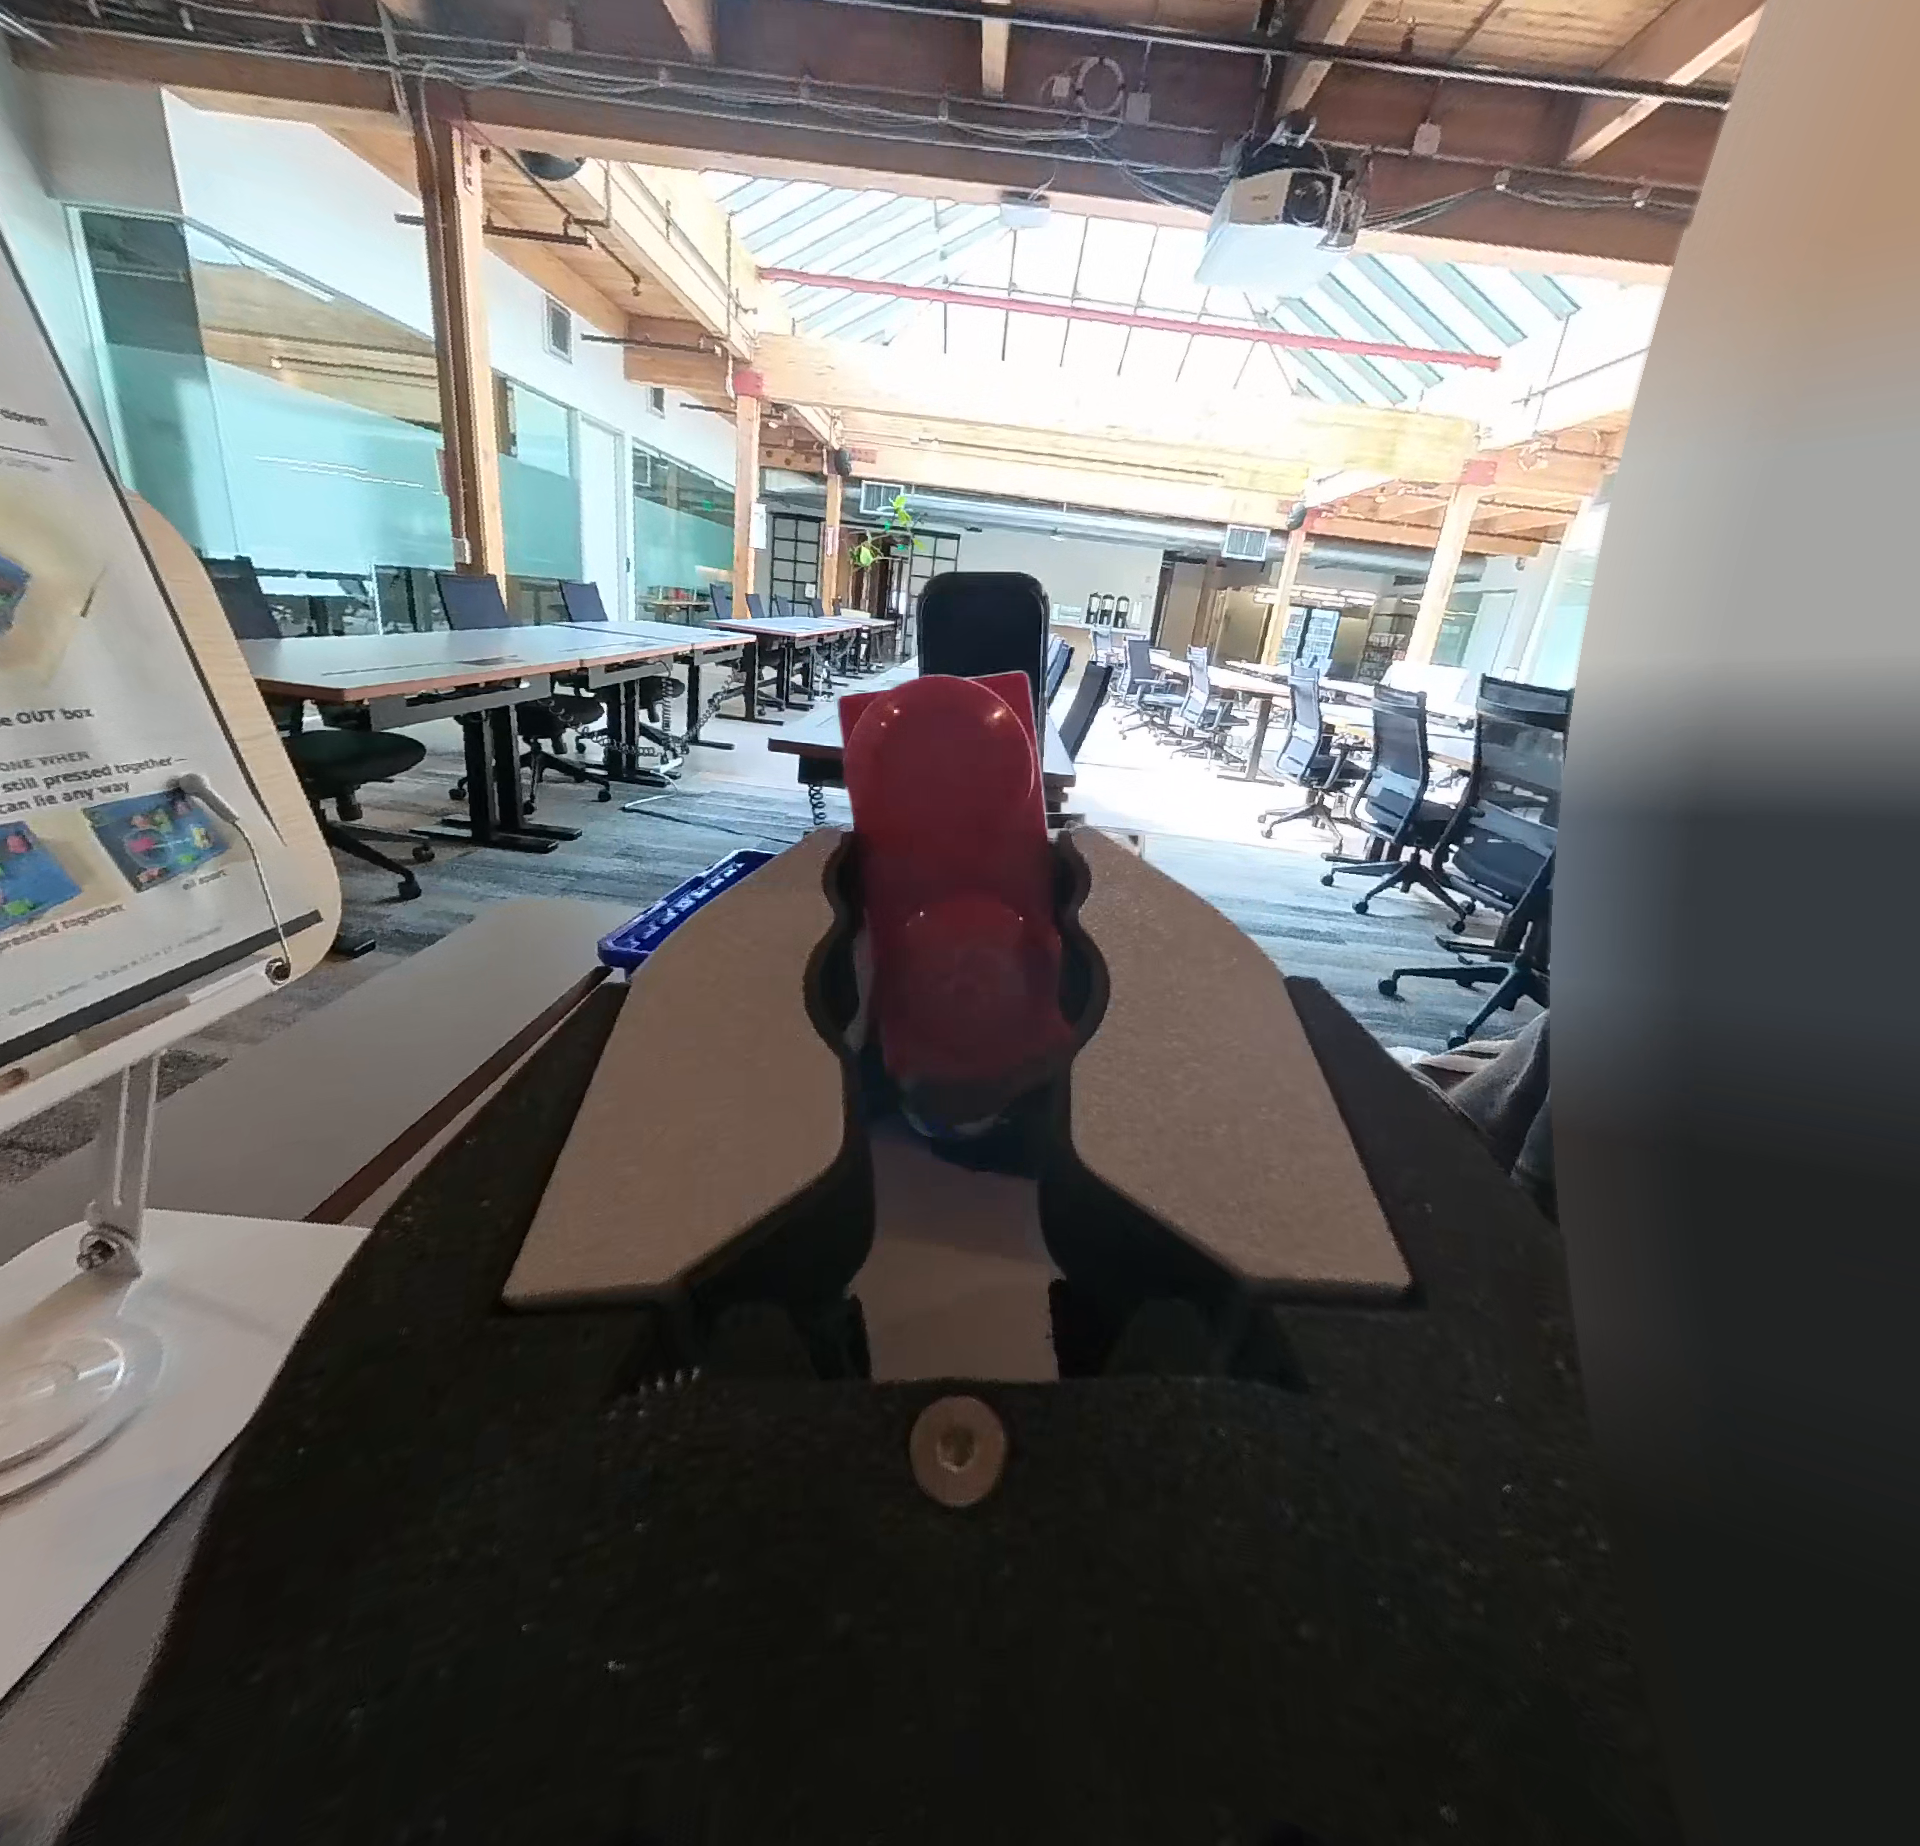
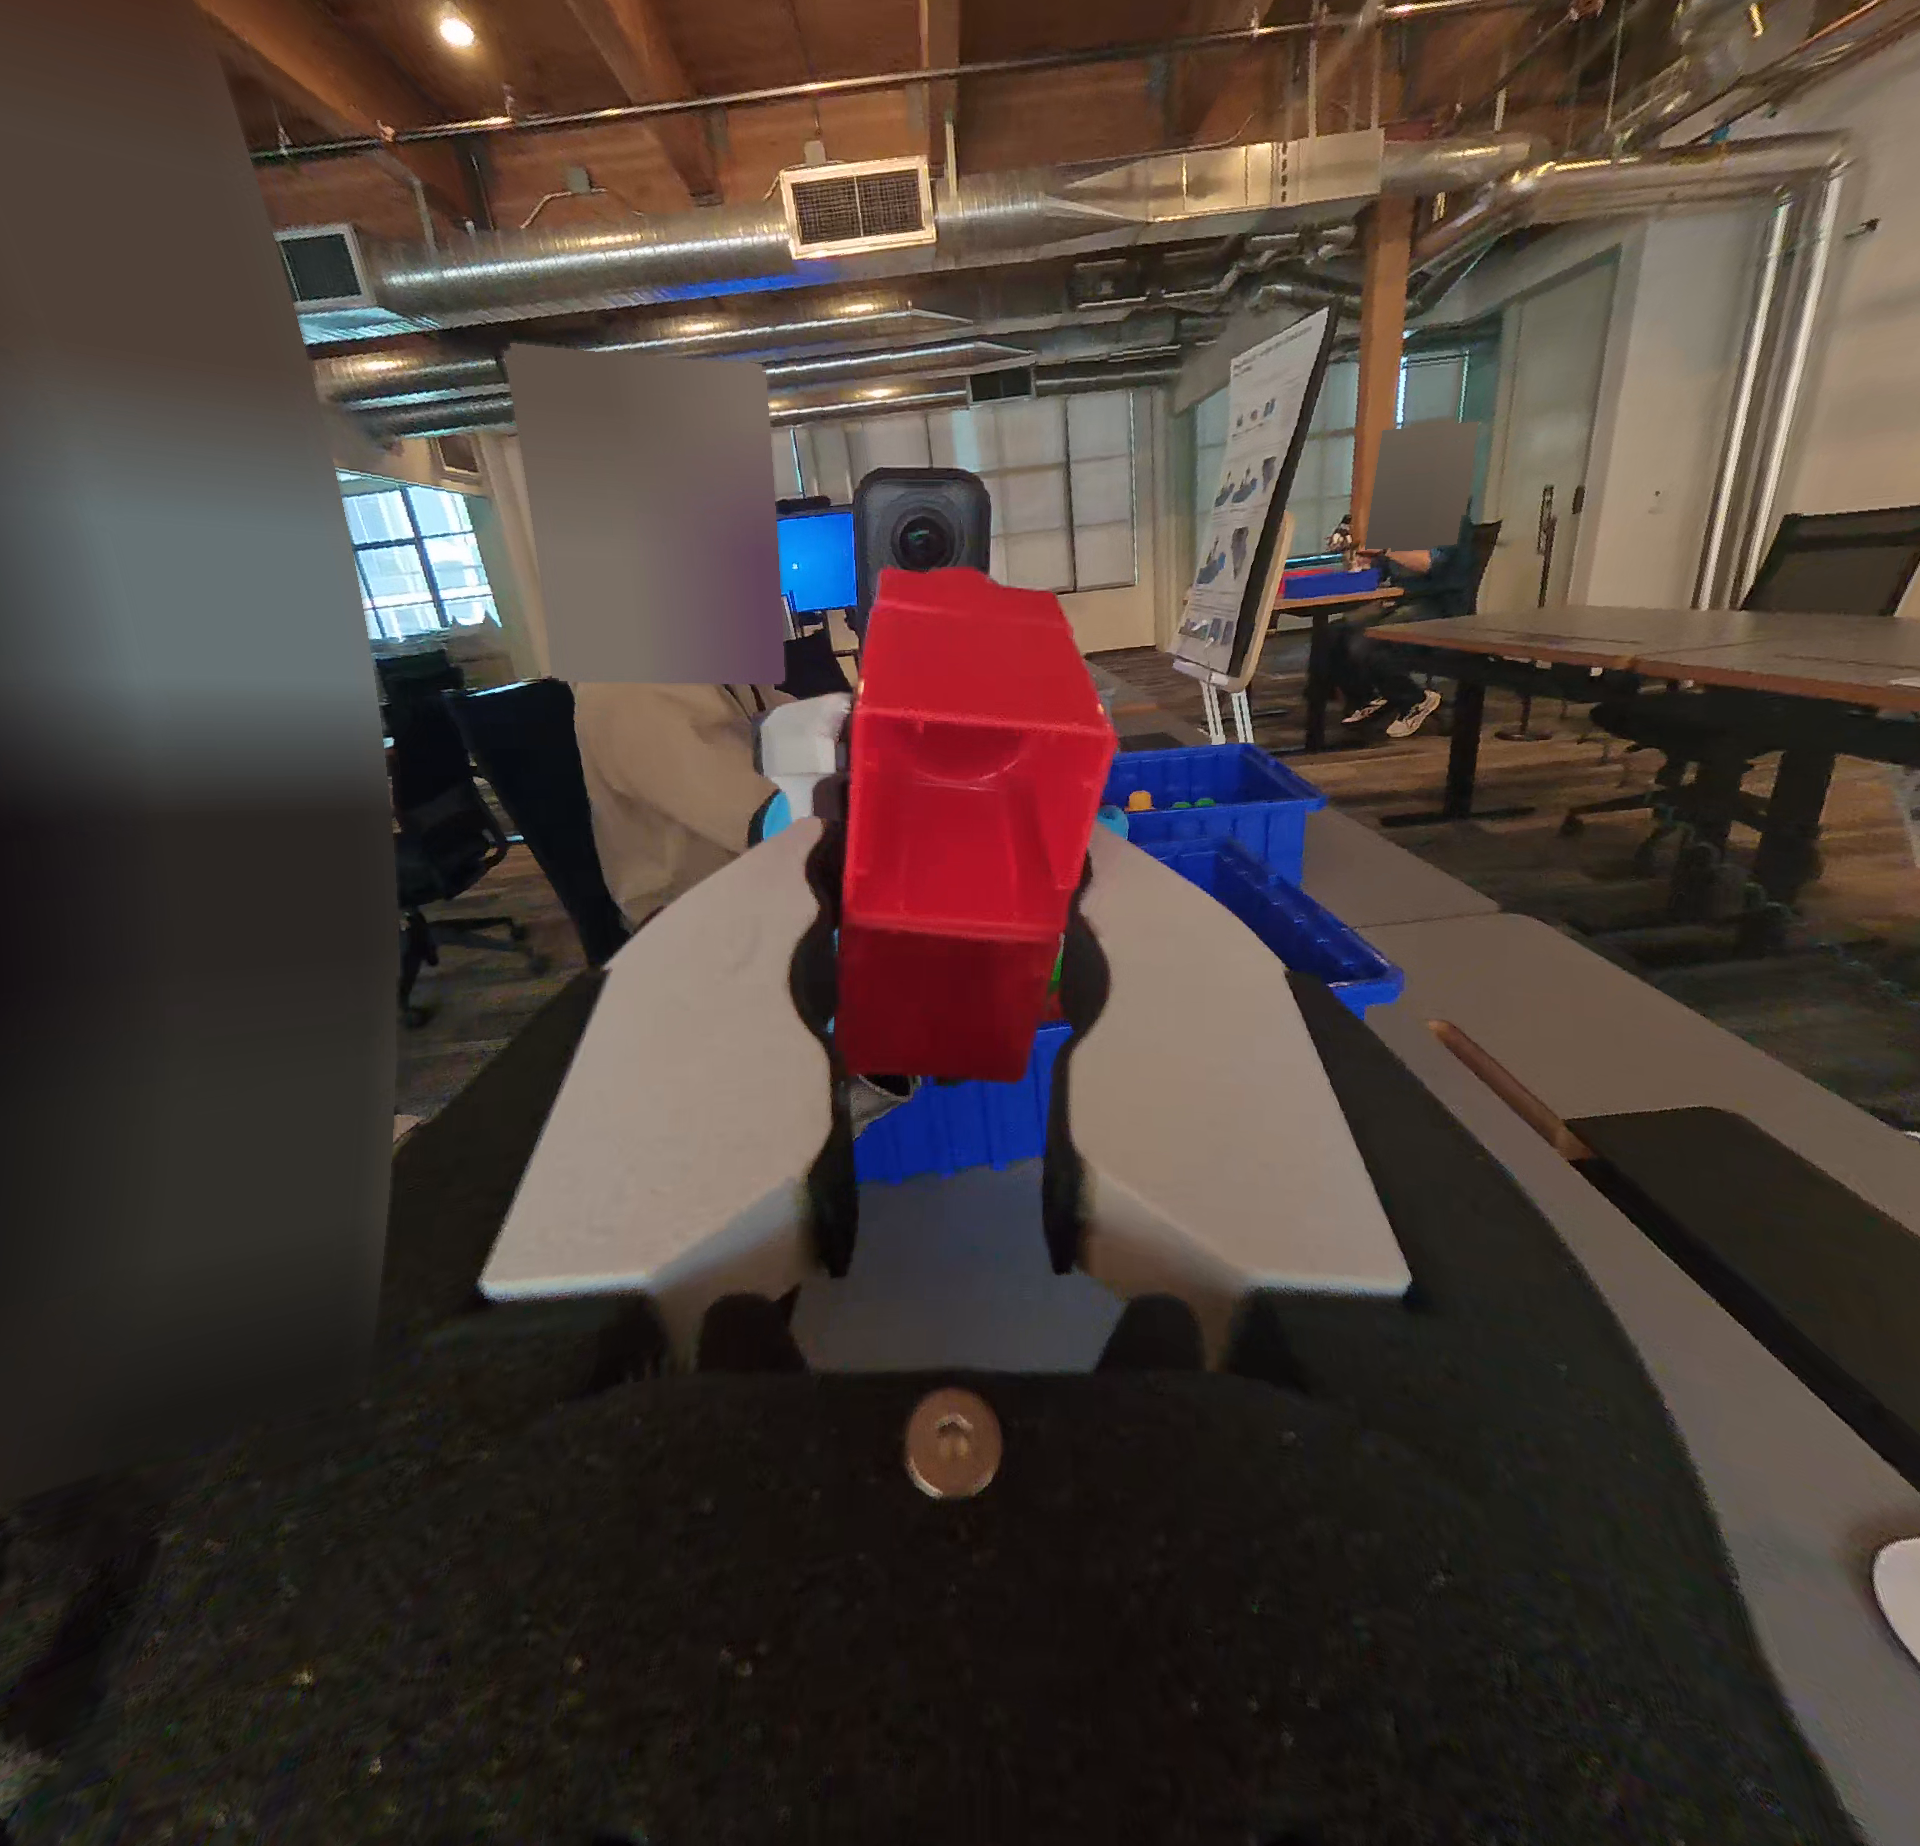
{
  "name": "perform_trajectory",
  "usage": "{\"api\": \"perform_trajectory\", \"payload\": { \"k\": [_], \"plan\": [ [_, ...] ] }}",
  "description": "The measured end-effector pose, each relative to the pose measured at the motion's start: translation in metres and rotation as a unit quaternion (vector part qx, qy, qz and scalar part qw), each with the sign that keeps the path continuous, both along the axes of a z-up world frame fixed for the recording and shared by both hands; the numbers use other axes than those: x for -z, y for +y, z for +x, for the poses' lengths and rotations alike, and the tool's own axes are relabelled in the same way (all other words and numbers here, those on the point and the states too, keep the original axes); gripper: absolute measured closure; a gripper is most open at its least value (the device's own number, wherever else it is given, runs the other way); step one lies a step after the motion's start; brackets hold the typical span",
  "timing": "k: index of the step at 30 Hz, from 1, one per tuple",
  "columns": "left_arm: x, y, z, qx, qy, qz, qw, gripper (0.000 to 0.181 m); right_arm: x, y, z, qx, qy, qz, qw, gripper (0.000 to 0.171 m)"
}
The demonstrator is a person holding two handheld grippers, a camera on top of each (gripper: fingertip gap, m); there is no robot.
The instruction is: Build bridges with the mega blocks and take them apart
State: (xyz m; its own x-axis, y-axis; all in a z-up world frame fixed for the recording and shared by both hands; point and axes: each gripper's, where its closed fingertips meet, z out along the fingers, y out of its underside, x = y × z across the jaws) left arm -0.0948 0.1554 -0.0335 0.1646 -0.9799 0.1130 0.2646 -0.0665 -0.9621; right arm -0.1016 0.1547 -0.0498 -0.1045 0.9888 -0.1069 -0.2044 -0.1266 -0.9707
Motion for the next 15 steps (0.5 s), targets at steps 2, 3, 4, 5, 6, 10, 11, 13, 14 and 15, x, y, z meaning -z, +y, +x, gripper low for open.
{"api": "perform_trajectory", "payload": {
  "k": [2, 3, 4, 5, 6, 10, 11, 13, 14, 15],
  "plan": [
    [0.0015, 0.0016, -0.0002, -0.004, 0.001, -0.001, 1.000, 0.147, 0.0018, 0.0017, -0.0007, 0.003, -0.002, -0.003, 1.000, 0.132],
    [0.0023, 0.0021, -0.0007, -0.006, 0.003, -0.002, 1.000, 0.147, 0.0020, 0.0024, -0.0011, 0.005, -0.001, -0.001, 1.000, 0.132],
    [0.0033, 0.0026, -0.0010, -0.009, 0.006, -0.001, 1.000, 0.147, 0.0025, 0.0031, -0.0016, 0.008, -0.001, 0.000, 1.000, 0.132],
    [0.0043, 0.0032, -0.0015, -0.012, 0.009, -0.002, 1.000, 0.147, 0.0034, 0.0037, -0.0023, 0.011, -0.002, -0.001, 1.000, 0.132],
    [0.0046, 0.0032, -0.0020, -0.013, 0.010, -0.003, 1.000, 0.147, 0.0040, 0.0038, -0.0030, 0.011, -0.003, -0.002, 1.000, 0.132],
    [0.0037, 0.0020, -0.0031, -0.018, 0.010, 0.000, 1.000, 0.147, -0.0015, 0.0009, -0.0032, -0.002, 0.023, -0.012, 1.000, 0.130],
    [0.0036, 0.0017, -0.0032, -0.019, 0.011, 0.000, 1.000, 0.147, -0.0025, 0.0004, -0.0031, -0.004, 0.026, -0.016, 1.000, 0.130],
    [0.0038, 0.0013, -0.0034, -0.019, 0.013, -0.001, 1.000, 0.147, -0.0022, 0.0004, -0.0032, -0.001, 0.022, -0.015, 1.000, 0.132],
    [0.0047, 0.0013, -0.0030, -0.019, 0.016, -0.005, 1.000, 0.147, -0.0021, 0.0015, -0.0030, 0.005, 0.021, -0.012, 1.000, 0.133],
    [0.0057, 0.0017, -0.0026, -0.022, 0.021, -0.006, 1.000, 0.147, -0.0020, 0.0016, -0.0026, 0.006, 0.021, -0.011, 1.000, 0.134]
  ]
}}
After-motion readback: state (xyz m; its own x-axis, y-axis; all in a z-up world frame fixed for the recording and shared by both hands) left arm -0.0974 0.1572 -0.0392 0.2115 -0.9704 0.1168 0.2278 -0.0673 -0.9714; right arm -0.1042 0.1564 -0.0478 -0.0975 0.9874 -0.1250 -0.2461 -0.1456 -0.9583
